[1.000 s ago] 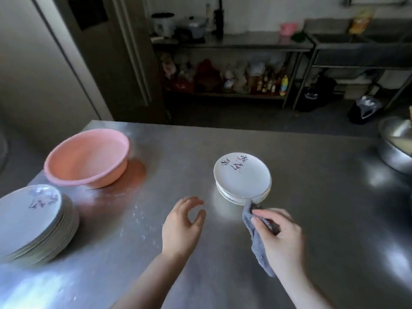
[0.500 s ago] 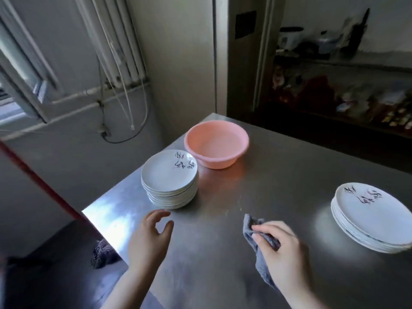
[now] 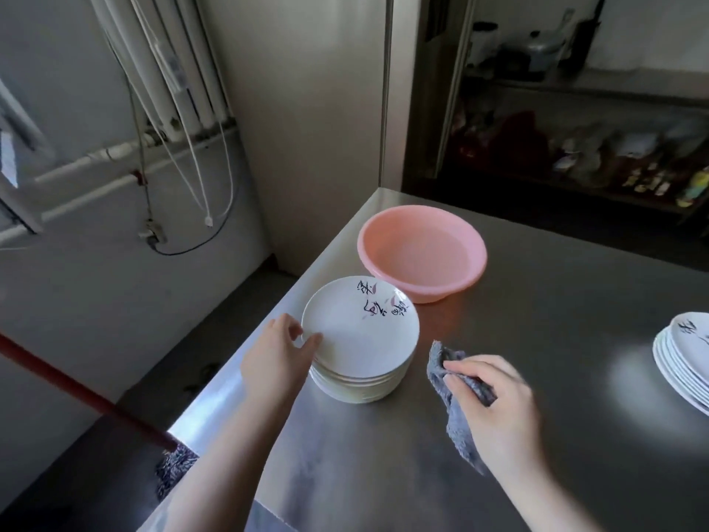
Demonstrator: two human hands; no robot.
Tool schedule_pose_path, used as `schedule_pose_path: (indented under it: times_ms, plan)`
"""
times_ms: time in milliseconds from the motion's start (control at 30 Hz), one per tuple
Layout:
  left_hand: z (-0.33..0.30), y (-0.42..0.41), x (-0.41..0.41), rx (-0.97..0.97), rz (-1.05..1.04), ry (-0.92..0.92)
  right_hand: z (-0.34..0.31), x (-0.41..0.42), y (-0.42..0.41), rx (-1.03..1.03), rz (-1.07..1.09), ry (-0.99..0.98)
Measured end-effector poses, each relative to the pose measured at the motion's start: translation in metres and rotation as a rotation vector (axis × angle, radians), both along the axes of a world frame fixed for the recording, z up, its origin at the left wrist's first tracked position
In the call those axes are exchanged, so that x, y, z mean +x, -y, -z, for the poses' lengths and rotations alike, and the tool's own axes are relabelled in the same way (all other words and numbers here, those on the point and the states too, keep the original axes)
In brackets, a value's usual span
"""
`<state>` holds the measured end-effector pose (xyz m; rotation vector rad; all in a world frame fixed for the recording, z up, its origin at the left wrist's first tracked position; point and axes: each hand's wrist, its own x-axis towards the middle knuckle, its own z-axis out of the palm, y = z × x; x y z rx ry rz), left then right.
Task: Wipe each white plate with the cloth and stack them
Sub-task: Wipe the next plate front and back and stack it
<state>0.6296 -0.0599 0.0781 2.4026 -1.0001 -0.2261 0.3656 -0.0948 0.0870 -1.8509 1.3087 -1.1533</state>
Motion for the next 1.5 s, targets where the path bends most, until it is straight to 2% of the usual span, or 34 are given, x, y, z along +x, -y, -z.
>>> schedule_pose_path:
  times_ms: [133, 433, 533, 733, 933, 1133, 1300, 1500]
  plan:
    - [0.003, 0.003, 0.009, -0.002, -0.009, -0.061, 0.000, 0.007, -0.006, 0.008, 0.039, -0.015]
    - [0.000, 0.007, 0.012, -0.049, -0.030, -0.346, -0.001, 0.014, -0.004, 0.006, 0.077, -0.014]
    - [-0.006, 0.007, 0.009, -0.146, -0.045, -0.374, -0.001, 0.014, -0.004, 0.003, 0.084, 0.001]
    - [-0.016, 0.011, 0.005, -0.426, -0.146, -0.700, 0.001, 0.005, -0.003, 0.013, 0.116, 0.003]
    - [-0.020, 0.016, -0.015, -0.578, -0.156, -0.843, 0.003, -0.021, -0.003, 0.005, 0.197, 0.035]
    - [-0.039, 0.025, -0.092, -0.590, 0.033, -0.943, -0.011, -0.098, -0.009, -0.032, 0.346, 0.068]
    - [-0.018, 0.026, -0.201, -0.517, 0.141, -0.985, -0.013, -0.205, -0.020, -0.056, 0.520, 0.056]
    - [0.051, -0.004, -0.340, -0.305, 0.046, -1.096, 0.016, -0.319, -0.039, 0.051, 0.510, -0.021]
